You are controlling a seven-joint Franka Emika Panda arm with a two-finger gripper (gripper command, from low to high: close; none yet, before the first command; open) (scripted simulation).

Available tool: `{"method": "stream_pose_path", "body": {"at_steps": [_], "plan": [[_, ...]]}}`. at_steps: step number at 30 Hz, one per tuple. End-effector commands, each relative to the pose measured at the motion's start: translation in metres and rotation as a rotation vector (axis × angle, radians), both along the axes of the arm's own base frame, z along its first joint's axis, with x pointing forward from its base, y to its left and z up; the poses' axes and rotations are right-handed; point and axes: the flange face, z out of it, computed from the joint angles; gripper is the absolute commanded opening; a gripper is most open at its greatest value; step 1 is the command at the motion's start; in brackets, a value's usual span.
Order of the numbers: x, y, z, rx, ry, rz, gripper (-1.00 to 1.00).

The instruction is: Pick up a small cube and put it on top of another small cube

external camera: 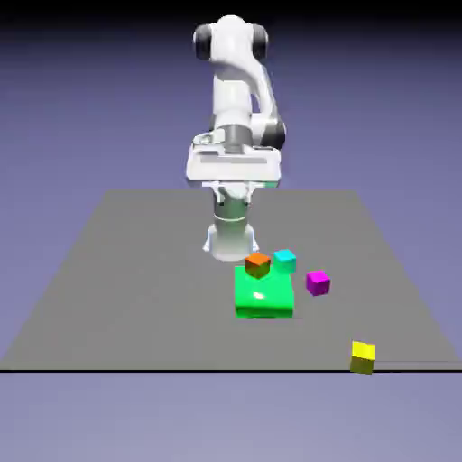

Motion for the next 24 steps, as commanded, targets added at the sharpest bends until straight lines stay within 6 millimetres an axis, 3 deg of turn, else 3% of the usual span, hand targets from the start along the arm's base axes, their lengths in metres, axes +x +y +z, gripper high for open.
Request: {"method": "stream_pose_path", "body": {"at_steps": [1,12,24], "plan": [[0.009,0.007,-0.004,-0.048,0.032,0.05,0.0],[0.09,0.088,-0.074,-0.458,0.358,0.667,0.0],[0.142,0.181,-0.166,-0.648,0.568,1.435,0.0]]}}
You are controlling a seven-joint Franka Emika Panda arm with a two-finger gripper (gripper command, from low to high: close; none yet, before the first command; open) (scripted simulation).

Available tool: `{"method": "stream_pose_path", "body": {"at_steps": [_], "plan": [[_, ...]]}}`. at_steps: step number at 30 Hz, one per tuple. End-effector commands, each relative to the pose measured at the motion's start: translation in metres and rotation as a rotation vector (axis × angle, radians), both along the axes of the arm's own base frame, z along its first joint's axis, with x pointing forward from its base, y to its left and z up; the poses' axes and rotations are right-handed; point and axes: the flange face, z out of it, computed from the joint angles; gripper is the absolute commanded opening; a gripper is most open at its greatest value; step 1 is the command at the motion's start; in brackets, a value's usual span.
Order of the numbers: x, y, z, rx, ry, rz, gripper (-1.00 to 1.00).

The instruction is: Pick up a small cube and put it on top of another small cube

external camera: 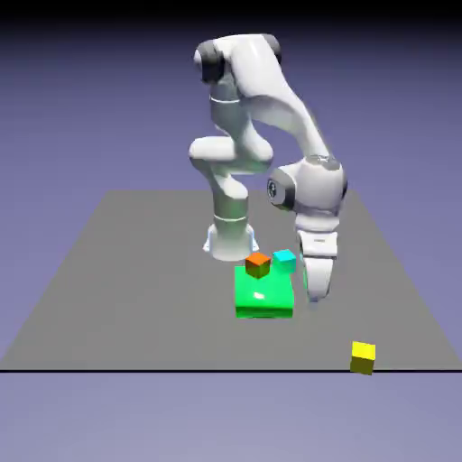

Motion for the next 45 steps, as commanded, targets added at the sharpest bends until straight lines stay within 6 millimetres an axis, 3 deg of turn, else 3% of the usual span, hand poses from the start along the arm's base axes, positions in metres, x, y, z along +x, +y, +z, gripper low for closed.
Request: {"method": "stream_pose_path", "body": {"at_steps": [1,13,18,24,27,28,29,32,38,45], "plan": [[0.003,0.007,-0.007,-0.001,0.026,0.059,0.0],[0.031,0.077,-0.072,0.116,0.28,0.719,0.0],[0.045,0.091,-0.091,0.224,0.342,0.96,0.0],[0.06,0.094,-0.109,0.355,0.373,1.168,0.0],[0.039,0.1,-0.174,0.355,0.373,1.168,0.0],[0.039,0.1,-0.174,0.355,0.373,1.168,-1.0],[0.039,0.1,-0.174,0.355,0.373,1.168,-1.0],[0.057,0.096,-0.109,0.348,0.378,1.181,-1.0],[-0.012,0.127,-0.109,0.189,0.498,1.44,-1.0],[-0.076,0.124,-0.096,0.042,0.621,1.656,-1.0]]}}
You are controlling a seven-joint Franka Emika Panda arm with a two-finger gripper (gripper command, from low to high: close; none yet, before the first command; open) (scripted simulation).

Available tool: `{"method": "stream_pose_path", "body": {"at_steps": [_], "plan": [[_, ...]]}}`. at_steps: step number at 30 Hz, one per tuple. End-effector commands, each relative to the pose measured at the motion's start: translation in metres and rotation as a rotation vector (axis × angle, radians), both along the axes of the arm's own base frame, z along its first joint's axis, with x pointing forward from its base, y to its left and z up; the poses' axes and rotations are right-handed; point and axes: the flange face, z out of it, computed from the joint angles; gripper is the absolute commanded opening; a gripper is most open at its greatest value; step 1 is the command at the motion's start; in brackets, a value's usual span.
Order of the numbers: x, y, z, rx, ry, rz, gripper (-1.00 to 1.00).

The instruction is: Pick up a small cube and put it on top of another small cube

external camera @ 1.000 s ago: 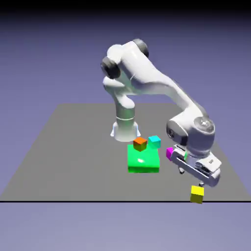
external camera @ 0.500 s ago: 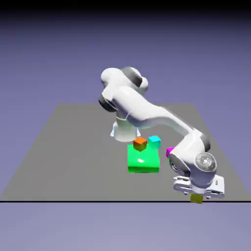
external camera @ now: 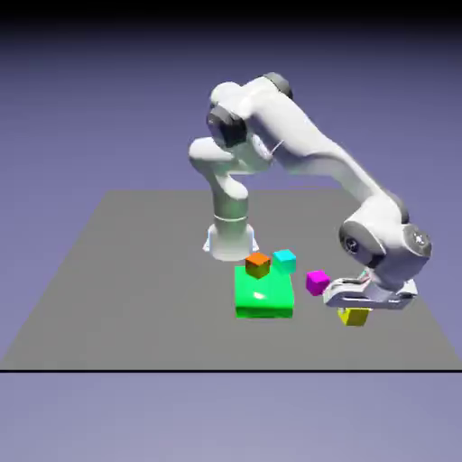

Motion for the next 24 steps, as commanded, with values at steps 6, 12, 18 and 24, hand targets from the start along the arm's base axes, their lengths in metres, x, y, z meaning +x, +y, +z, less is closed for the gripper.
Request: {"method": "stream_pose_path", "body": {"at_steps": [6,12,18,24], "plan": [[-0.045,-0.021,0.025,-0.051,0.015,0.152,-1.0],[-0.087,-0.051,0.058,-0.049,0.035,0.264,-1.0],[-0.131,-0.083,0.088,0.02,0.063,0.357,-1.0],[-0.18,-0.114,0.106,0.155,0.106,0.454,-1.0]]}}
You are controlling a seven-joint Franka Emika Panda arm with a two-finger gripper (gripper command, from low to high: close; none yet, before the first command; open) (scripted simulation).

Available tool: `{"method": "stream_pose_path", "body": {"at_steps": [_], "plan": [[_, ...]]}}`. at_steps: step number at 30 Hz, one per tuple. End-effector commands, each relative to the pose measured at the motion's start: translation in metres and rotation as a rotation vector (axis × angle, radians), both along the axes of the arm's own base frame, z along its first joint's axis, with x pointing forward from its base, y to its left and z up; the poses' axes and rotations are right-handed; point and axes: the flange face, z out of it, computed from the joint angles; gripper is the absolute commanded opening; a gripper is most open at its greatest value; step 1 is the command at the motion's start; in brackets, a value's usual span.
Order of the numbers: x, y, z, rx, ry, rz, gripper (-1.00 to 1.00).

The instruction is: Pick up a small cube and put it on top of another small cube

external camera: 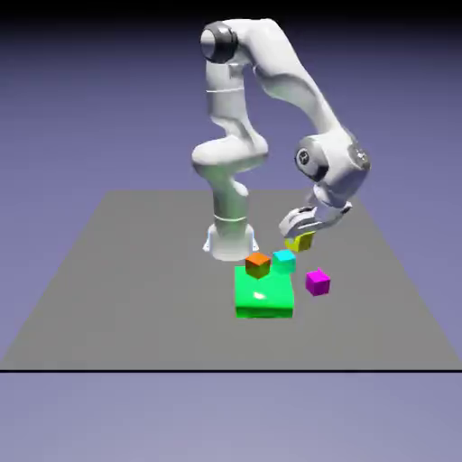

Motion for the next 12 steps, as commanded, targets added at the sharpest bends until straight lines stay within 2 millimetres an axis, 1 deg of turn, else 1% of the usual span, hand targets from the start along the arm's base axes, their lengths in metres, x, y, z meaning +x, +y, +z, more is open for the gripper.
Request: {"method": "stream_pose_path", "body": {"at_steps": [1,3,8,9,10,11,12], "plan": [[-0.009,-0.004,0.001,0.029,0.016,0.016,-1.0],[-0.012,-0.006,0.002,0.039,0.021,0.023,-1.0],[-0.027,-0.021,-0.062,0.039,0.021,0.023,-1.0],[-0.028,-0.021,-0.063,0.039,0.021,0.023,-1.0],[-0.028,-0.021,-0.063,0.039,0.021,0.023,1.0],[-0.028,-0.021,-0.063,0.039,0.021,0.023,1.0],[-0.024,-0.018,-0.051,0.039,0.021,0.023,1.0]]}}
